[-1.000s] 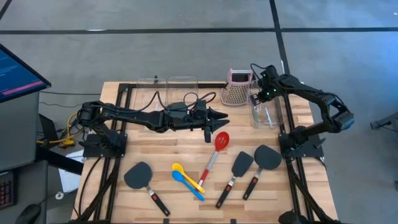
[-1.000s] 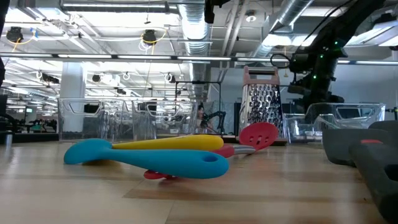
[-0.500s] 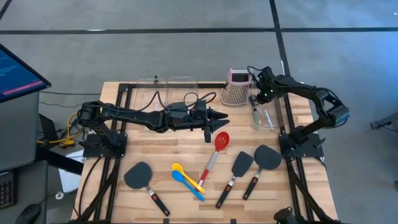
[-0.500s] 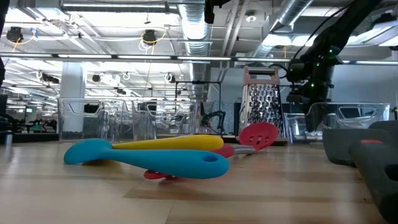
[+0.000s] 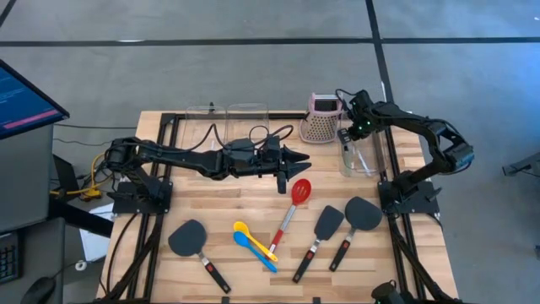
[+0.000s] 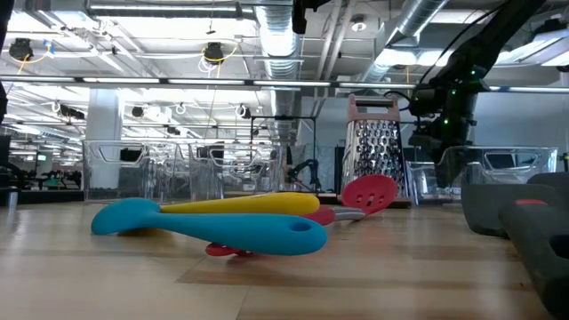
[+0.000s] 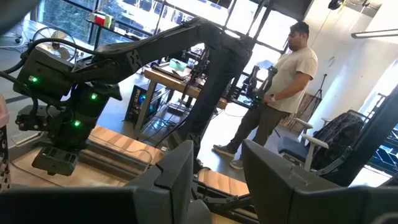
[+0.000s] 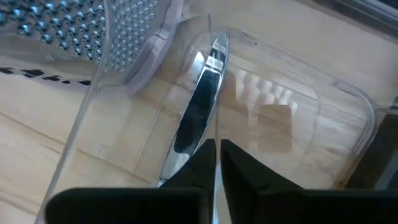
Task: Pick & Place Kitchen Items
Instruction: Put the blue table knife into the right transparent bin, then put the blue serving spoon into the left transparent bin
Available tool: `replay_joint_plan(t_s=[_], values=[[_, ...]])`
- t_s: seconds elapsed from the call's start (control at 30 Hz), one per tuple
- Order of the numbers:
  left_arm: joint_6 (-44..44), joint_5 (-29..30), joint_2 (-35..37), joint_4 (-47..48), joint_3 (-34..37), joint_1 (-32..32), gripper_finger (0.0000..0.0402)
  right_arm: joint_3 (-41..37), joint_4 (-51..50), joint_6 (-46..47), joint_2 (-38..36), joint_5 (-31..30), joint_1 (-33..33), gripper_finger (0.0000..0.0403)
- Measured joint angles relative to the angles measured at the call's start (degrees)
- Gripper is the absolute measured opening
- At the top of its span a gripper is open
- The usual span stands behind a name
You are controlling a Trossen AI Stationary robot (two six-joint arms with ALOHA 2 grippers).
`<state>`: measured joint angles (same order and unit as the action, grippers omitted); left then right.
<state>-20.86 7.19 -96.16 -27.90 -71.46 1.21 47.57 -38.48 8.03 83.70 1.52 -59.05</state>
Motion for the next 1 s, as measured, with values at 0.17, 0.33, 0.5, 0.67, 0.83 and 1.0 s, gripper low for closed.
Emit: replay_joint_plan(t_s=[0.17,0.33,0.5,0.67,0.83,1.0], values=[[0.0,0.01,0.0,0.0,0.0,0.0,0.0129,0.04,-0.16,-0.27,0.0,0.01,0.04,0.0062],[0.01,0.01,0.0,0.02,0.0,0.0,0.0129,2.03,-3.34,-3.58,-1.2,-0.03,0.04,0.0065],[0.02,0.01,0.0,0.02,0.0,0.0,0.0129,5.29,-5.94,-5.24,-6.57,-0.01,0.09,0.0016],[0.02,0.02,0.0,0.02,0.0,0.0,0.0129,8.13,-8.7,-6.95,-14.86,0.15,0.13,0.001],[0.02,0.0,0.0,0.04,0.0,0.0,0.0129,9.0,-10.91,-6.96,-25.11,5.99,1.9,0.0004],[0.13,-0.01,0.34,0.34,0.0,0.0,0.0129,9.01,-10.91,-2.28,-35.94,14.59,6.52,0.0005]])
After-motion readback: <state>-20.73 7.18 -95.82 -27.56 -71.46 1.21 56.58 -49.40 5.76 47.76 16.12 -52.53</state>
